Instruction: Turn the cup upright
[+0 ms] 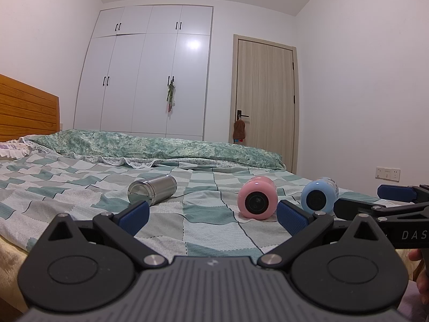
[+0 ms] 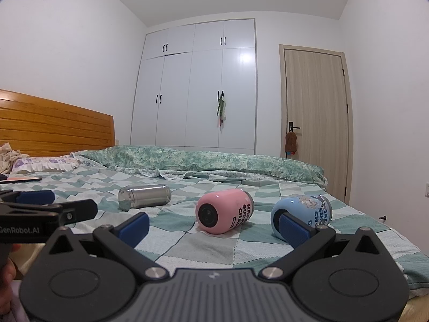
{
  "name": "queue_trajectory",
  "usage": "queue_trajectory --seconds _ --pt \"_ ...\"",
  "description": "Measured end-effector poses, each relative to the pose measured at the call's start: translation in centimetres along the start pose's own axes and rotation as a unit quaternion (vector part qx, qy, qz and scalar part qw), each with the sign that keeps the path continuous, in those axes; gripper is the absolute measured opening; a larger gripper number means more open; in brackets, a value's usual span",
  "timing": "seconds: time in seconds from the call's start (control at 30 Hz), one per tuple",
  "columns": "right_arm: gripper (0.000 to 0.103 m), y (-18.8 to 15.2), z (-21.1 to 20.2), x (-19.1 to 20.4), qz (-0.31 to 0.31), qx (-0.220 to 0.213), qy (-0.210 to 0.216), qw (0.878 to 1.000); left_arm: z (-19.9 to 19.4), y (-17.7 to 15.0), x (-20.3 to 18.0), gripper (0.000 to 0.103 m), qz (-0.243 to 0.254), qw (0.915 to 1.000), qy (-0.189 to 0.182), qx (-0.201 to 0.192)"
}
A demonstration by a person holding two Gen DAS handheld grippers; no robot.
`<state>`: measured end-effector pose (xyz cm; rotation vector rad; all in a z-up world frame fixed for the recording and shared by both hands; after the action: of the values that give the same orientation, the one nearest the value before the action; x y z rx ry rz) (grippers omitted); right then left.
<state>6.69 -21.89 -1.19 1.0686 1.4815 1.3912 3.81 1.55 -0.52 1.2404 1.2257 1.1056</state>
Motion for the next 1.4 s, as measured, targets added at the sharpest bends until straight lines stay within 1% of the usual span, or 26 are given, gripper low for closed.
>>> queue_trajectory --seconds 0.17,0.27,0.33,0.5,0.6,0.73,0.83,0.93,1.03,1.13,1.2,1.27,1.33,1.4 --pt "0.103 0.0 0.0 0.0 0.0 0.0 0.0 1.0 0.0 0.1 0.0 0.103 -0.001 1.0 0.001 0.0" --pt "0.103 0.1 0.2 -0.1 -0.001 0.005 0.002 1.0 0.2 0.6 0.1 0.103 -0.004 0.9999 -0.001 0.009" --pt "0.103 0.4 0.6 -0.1 -0.001 0.012 0.013 1.0 0.6 1.3 0.5 0.103 -0.006 0.9999 -0.002 0.014" --pt "0.103 1.8 2.9 -0.3 -0.002 0.007 0.031 1.0 2.6 4.2 2.4 0.103 0.004 0.9998 0.012 0.012" --pt "0.103 3.0 4.9 0.0 -0.006 0.001 0.04 0.999 4.6 5.8 3.5 0.103 0.023 0.9993 0.021 0.02" --pt "0.103 4.5 8.6 0.3 -0.002 0.008 0.055 0.998 8.4 7.5 5.0 0.103 0.045 0.9971 0.029 0.053" --pt "0.103 5.5 11.7 0.3 0.007 0.021 0.064 0.998 11.6 8.4 6.2 0.103 0.059 0.9944 0.026 0.083" --pt "0.103 6.6 14.9 0.5 0.007 0.034 0.071 0.997 15.4 8.7 7.3 0.103 0.065 0.9895 0.023 0.127" --pt "0.103 7.6 18.5 1.0 0.002 0.045 0.077 0.996 19.6 8.8 8.7 0.103 0.065 0.9828 0.02 0.172" --pt "0.103 8.4 22.2 1.4 -0.007 0.062 0.087 0.994 24.2 8.2 9.9 0.103 0.082 0.9703 0.029 0.226" --pt "0.103 8.6 25.0 2.0 -0.023 0.08 0.093 0.992 26.4 7.7 10.7 0.103 0.088 0.9635 0.029 0.251" --pt "0.103 8.4 27.0 2.3 -0.041 0.098 0.097 0.99 29.1 7.1 11.4 0.103 0.089 0.9545 0.028 0.283" --pt "0.103 8.2 29.2 2.7 -0.053 0.116 0.106 0.986 31.3 6.2 12.0 0.103 0.094 0.9438 0.033 0.315" --pt "0.103 8.1 30.9 2.9 -0.063 0.129 0.113 0.983 33.3 5.4 12.4 0.103 0.097 0.9356 0.035 0.338"
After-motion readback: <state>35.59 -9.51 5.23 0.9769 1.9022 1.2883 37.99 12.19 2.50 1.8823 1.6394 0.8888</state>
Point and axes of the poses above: each gripper's, at about its wrist camera, not at the fingertips, and z roughly the way its jaws point, x to its left, y to its top, the point moved 4 cm from there along z, roughly the way its jaws point, and after that the axes turned 1 degree about -y, right-handed, at the moved point
